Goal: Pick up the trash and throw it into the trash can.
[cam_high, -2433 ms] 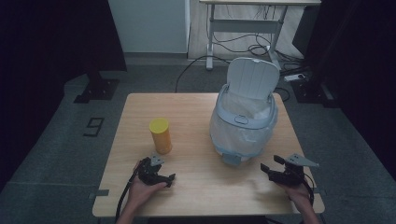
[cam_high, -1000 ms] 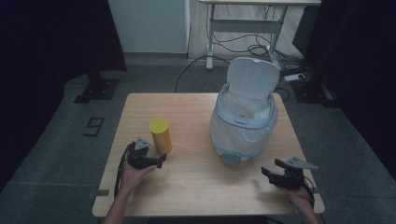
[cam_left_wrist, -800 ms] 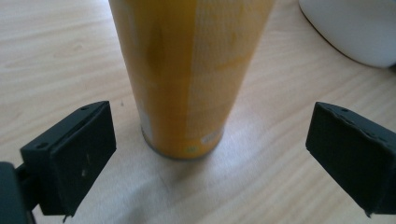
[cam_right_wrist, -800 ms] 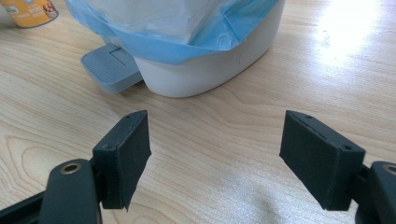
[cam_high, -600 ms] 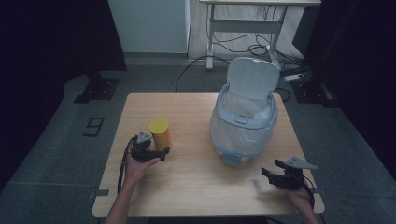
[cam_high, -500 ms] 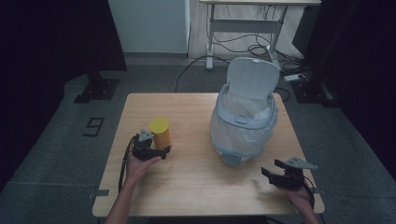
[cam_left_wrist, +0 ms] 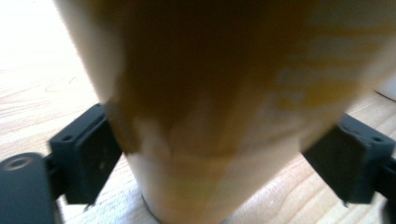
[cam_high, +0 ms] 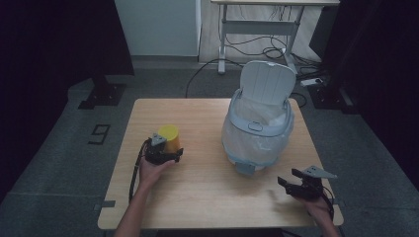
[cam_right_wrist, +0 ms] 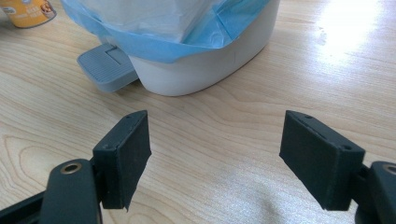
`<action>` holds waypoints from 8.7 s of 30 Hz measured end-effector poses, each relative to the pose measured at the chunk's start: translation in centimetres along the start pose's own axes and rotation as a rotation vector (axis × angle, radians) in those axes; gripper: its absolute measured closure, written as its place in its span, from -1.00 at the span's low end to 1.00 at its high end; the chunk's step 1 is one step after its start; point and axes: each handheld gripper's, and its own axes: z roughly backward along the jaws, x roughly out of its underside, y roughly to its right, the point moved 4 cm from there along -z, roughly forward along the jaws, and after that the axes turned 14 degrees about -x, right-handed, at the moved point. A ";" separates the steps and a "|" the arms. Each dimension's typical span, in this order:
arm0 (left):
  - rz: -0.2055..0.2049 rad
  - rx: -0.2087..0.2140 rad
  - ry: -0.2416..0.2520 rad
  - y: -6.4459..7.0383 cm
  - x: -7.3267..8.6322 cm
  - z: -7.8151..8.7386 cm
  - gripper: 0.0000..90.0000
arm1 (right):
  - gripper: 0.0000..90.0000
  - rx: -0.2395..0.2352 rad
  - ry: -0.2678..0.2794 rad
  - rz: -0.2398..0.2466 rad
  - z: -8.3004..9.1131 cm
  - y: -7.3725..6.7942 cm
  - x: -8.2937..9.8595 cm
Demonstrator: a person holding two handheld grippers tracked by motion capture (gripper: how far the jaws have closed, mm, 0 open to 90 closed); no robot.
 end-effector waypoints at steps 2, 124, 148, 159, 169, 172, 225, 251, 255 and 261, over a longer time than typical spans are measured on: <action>-0.001 -0.008 0.006 0.1 0.0 -0.2 -0.68 | -0.47 0.001 -0.001 0.000 0.0 0.0 0.0; -0.161 0.210 0.344 5.1 -15.5 15.2 -0.47 | -0.45 0.017 -0.040 -0.008 -0.3 0.3 0.7; -0.181 0.263 0.352 7.0 -18.9 15.6 -0.47 | -0.45 0.016 -0.034 -0.013 -0.1 0.5 0.7; -0.188 0.290 0.356 8.1 -20.3 15.3 -0.47 | -0.45 0.016 -0.040 -0.015 -0.1 0.6 0.8; -0.189 0.315 0.357 9.1 -21.4 14.7 -0.47 | -0.45 0.018 -0.049 -0.012 -0.3 0.7 0.9; -0.194 0.322 0.360 9.6 -21.8 14.6 -0.47 | -0.45 0.018 -0.050 -0.011 -0.3 0.7 0.9; -0.259 0.399 0.335 16.6 -26.4 11.1 -0.47 | -0.45 0.026 -0.073 -0.004 -0.4 1.0 1.2; -0.287 0.443 0.343 20.1 -28.8 10.3 -0.47 | -0.45 0.030 -0.072 -0.004 -0.3 1.4 1.3; -0.293 0.440 0.340 20.5 -29.0 10.0 -0.47 | -0.45 0.031 -0.072 -0.004 -0.3 1.4 1.3; -0.291 0.436 0.344 20.6 -29.4 9.8 -0.47 | -0.45 0.031 -0.075 -0.004 -0.3 1.4 1.3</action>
